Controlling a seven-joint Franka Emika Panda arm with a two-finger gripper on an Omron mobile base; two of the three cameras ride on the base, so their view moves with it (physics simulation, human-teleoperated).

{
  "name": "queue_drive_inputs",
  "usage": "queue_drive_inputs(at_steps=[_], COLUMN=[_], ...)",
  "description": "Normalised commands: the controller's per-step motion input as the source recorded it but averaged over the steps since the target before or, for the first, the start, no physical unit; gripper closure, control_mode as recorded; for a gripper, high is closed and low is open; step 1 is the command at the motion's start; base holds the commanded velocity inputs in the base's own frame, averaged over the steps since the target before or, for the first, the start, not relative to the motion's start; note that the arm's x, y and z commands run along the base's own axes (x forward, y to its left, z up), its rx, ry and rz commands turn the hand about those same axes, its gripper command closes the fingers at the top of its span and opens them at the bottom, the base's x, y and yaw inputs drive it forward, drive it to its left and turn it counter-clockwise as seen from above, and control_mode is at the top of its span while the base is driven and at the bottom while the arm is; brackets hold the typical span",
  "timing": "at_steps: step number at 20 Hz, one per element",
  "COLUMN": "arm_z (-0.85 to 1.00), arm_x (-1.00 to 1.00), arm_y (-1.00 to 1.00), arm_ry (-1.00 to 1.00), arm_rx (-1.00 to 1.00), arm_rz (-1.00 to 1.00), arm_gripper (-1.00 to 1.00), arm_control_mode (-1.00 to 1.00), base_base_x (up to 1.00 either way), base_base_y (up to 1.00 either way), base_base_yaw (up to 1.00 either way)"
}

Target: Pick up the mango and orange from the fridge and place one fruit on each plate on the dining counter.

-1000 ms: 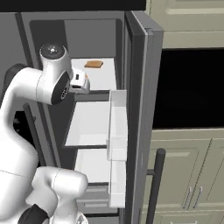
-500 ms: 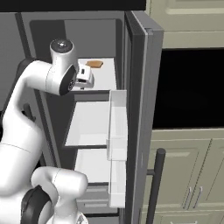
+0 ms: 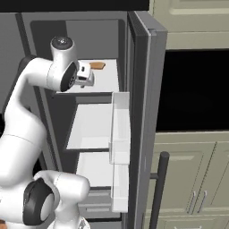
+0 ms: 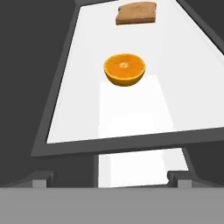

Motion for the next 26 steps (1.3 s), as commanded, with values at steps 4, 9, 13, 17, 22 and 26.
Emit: queue_drive_inputs(at_steps=[4, 9, 13, 17, 22, 26], arm_z=[0.00, -0.03, -0.09, -0.14, -0.13, -0.10], arm_x=[0.38, 0.38, 0.28, 0.28, 0.34, 0.34], arm_y=[0.10, 0.04, 0.00, 0.01, 0.07, 0.03], arm_ry=[0.00, 0.00, 0.00, 0.00, 0.00, 0.00], arm_rx=[0.00, 0.00, 0.00, 0.00, 0.00, 0.00], arm_rz=[-0.01, 0.00, 0.00, 0.00, -0.01, 0.00], arm_gripper=[-1.00, -1.00, -1.00, -1.00, -1.00, -1.00], arm_control_mode=[-1.00, -1.00, -1.00, -1.00, -1.00, -1.00], base_base_x=[0.00, 0.00, 0.00, 0.00, 0.00, 0.00], base_base_y=[0.00, 0.00, 0.00, 0.00, 0.00, 0.00], base_base_yaw=[0.00, 0.00, 0.00, 0.00, 0.00, 0.00])
